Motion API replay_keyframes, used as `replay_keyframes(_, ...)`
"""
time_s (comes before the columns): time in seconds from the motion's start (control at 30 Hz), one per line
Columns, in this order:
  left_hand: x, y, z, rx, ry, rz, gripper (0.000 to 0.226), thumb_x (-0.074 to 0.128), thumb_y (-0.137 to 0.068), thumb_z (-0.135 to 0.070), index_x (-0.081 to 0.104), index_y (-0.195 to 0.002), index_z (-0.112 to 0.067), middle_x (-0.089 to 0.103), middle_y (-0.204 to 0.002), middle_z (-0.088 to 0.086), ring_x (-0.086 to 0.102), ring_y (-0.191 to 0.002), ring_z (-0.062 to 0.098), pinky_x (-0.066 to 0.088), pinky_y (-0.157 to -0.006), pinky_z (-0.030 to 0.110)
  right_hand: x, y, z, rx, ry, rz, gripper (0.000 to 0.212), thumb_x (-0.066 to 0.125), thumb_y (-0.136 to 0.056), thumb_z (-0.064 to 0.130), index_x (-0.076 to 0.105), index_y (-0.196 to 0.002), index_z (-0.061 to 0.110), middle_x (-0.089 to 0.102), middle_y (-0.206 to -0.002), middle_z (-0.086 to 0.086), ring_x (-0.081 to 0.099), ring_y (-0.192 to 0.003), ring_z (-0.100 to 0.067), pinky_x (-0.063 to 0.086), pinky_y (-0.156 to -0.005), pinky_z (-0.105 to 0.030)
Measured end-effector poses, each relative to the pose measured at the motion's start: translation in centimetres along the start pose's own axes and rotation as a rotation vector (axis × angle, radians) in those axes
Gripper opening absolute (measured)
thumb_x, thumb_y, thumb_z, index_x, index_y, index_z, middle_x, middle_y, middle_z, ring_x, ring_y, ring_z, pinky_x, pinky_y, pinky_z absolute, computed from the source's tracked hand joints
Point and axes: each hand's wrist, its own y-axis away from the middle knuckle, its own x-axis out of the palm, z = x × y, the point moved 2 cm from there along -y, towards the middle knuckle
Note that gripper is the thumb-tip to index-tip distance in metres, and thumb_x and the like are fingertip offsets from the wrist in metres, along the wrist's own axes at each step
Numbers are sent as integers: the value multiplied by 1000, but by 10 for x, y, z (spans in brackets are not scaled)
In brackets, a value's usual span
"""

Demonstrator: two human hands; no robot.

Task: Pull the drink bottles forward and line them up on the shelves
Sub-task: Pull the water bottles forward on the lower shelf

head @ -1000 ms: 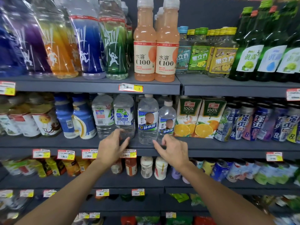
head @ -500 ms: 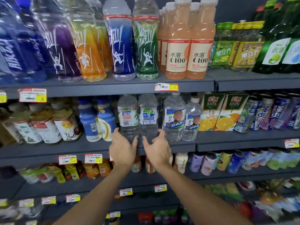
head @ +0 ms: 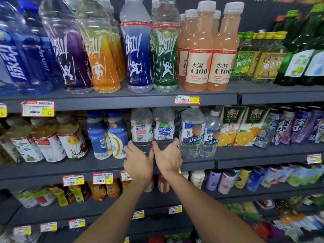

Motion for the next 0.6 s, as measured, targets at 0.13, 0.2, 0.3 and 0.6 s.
replay_keyframes(0.13,10,-1,2,-16,3,8,91,69,-81,-66,35,-139,-5,51,-127,14,68,-92,35,55,-64,42,0,-5,-3,-9,8,11,96,64,-81,71,32,-147,9,71,-113,-14,68,-106,-34,50,-86,-40)
replay_keyframes(0.2,14,-2,2,-26,4,2,92,68,-80,-67,35,-139,-4,52,-127,15,67,-94,35,56,-66,43,0,-7,-3,-25,22,11,96,63,-82,71,31,-148,8,72,-111,-14,68,-105,-34,51,-85,-40)
replay_keyframes(0.3,19,-3,1,-35,-1,-7,93,64,-82,-69,35,-140,-2,54,-127,17,67,-96,37,57,-68,44,1,-11,0,-42,34,8,95,64,-83,68,30,-149,8,73,-104,-13,70,-98,-34,52,-82,-40)
replay_keyframes(0.6,20,-5,2,-6,5,-19,89,62,-84,-68,41,-137,-1,62,-120,19,66,-99,38,54,-71,44,4,-13,2,-58,38,11,92,63,-83,66,30,-146,7,73,-98,-11,71,-92,-31,53,-77,-38)
